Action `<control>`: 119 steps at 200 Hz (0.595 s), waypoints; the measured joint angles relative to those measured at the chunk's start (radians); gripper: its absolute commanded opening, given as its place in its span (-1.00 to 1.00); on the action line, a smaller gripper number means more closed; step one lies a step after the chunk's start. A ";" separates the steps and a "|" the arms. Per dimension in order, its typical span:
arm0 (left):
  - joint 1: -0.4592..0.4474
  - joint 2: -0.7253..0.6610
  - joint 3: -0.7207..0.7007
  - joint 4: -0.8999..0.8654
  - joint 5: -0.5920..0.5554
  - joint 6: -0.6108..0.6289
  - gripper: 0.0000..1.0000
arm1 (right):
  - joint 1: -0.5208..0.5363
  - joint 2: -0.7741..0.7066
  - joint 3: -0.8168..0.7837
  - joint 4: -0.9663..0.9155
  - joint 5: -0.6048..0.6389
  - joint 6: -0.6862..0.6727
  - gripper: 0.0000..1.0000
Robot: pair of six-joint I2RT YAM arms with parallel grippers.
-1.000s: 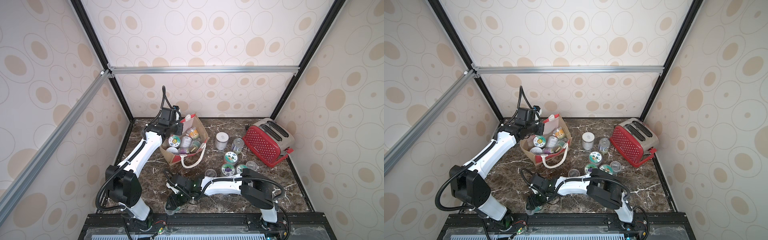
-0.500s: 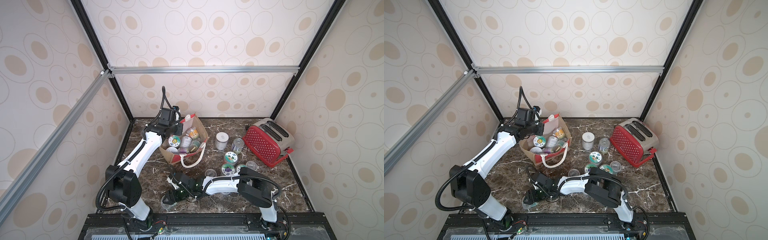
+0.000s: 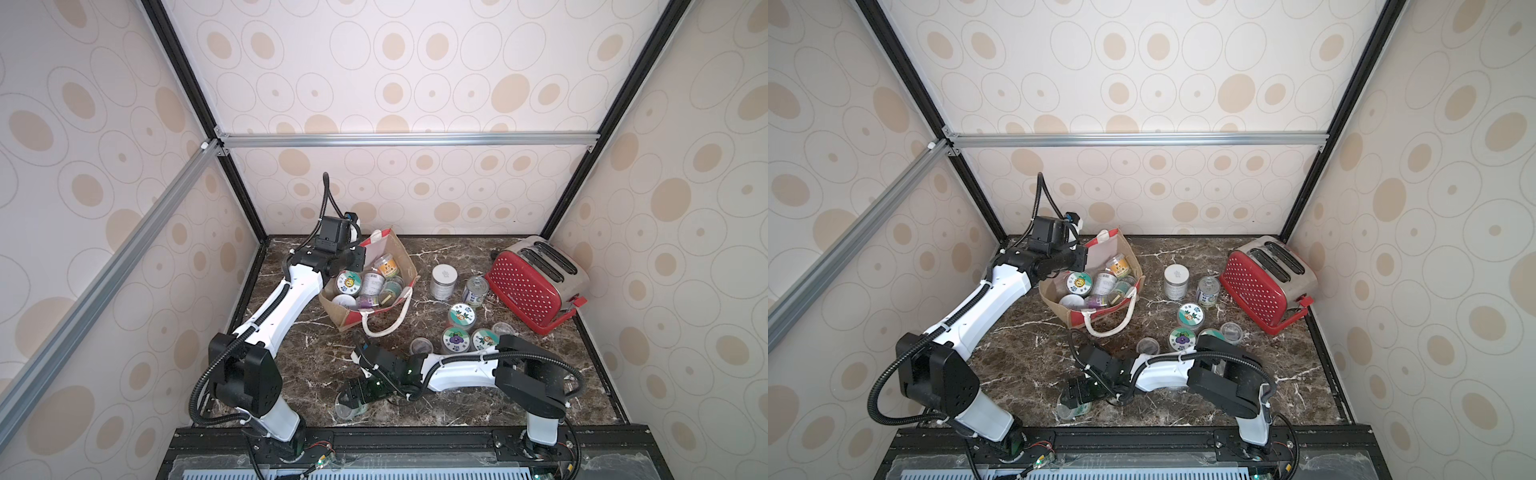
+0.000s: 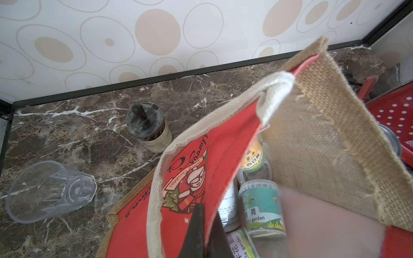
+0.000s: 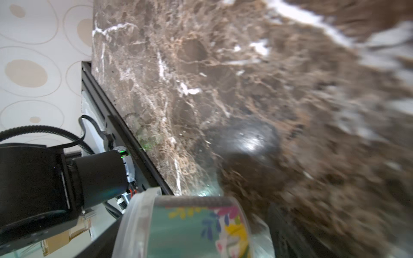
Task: Take out the seed jars from the canvas bag
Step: Place the seed jar at the center of the board.
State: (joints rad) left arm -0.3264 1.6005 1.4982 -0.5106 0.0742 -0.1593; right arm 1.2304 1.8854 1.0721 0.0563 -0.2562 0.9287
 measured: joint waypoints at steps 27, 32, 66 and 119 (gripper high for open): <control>0.000 0.000 0.000 0.000 0.004 0.000 -1.00 | -0.014 -0.047 -0.034 -0.048 0.039 -0.005 0.95; 0.000 0.000 0.000 0.000 0.005 0.000 -1.00 | -0.016 -0.056 -0.040 -0.057 0.048 -0.006 0.98; 0.000 0.000 0.000 -0.001 0.007 0.000 -1.00 | -0.024 -0.091 -0.067 -0.095 0.080 -0.013 1.00; 0.000 0.000 0.000 -0.002 0.007 0.000 -1.00 | -0.032 -0.124 -0.142 -0.008 0.083 -0.005 0.94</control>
State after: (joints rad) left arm -0.3260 1.6005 1.4982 -0.5121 0.0814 -0.1596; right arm 1.1988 1.7618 0.9306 0.0486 -0.1730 0.9237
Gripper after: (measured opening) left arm 0.057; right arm 0.969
